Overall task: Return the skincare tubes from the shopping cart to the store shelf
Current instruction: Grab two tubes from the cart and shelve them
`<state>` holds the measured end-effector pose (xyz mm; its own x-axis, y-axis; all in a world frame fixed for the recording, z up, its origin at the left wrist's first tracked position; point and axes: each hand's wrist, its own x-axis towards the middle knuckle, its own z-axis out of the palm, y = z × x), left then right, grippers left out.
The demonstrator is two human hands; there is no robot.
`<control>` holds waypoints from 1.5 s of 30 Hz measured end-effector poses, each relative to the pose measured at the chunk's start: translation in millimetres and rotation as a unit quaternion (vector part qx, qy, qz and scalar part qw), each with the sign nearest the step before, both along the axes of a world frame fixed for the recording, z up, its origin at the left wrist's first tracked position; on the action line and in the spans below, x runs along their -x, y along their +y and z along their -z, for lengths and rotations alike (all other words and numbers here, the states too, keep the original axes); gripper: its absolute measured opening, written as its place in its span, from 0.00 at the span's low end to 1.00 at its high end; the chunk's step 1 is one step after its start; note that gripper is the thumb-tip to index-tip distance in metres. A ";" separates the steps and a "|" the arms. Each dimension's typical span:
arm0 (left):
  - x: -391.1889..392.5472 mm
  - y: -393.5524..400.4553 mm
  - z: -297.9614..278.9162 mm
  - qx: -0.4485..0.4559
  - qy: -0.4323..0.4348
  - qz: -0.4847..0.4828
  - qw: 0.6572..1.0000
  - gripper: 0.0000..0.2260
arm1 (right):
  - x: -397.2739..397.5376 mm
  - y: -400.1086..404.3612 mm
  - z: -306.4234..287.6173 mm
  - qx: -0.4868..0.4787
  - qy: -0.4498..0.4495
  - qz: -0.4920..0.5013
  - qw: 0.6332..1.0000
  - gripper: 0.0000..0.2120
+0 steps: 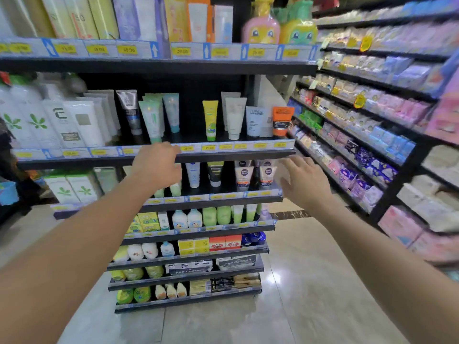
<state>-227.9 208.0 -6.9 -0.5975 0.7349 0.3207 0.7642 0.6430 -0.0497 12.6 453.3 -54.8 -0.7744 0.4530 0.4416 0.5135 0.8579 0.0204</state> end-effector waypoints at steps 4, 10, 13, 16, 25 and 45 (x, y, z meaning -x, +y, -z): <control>-80.8 61.5 13.4 0.029 -0.016 0.040 0.999 0.21 | -97.9 28.0 9.1 0.021 0.003 0.051 0.998 0.23; -206.5 176.1 32.0 0.040 -0.005 0.166 0.985 0.18 | -240.2 68.3 22.9 0.038 -0.002 0.155 0.987 0.22; -267.0 238.6 37.8 0.050 -0.001 0.228 0.972 0.17 | -304.7 95.0 32.1 0.048 0.009 0.212 0.976 0.20; -324.7 305.7 50.5 0.049 -0.026 0.294 0.954 0.15 | -368.6 126.4 42.4 0.052 0.007 0.264 0.963 0.21; -492.0 505.6 95.8 0.043 -0.060 0.458 0.886 0.15 | -536.1 233.3 79.7 0.088 -0.046 0.410 0.907 0.21; -719.6 794.5 173.7 0.163 -0.064 0.563 0.808 0.17 | -753.5 452.5 171.3 0.214 -0.015 0.542 0.812 0.24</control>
<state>491.7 1002.5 -180.6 0.4948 0.8690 -0.0112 0.8682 -0.4937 0.0502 766.1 905.8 -226.1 0.1751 0.9832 0.0514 0.9767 -0.1668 -0.1349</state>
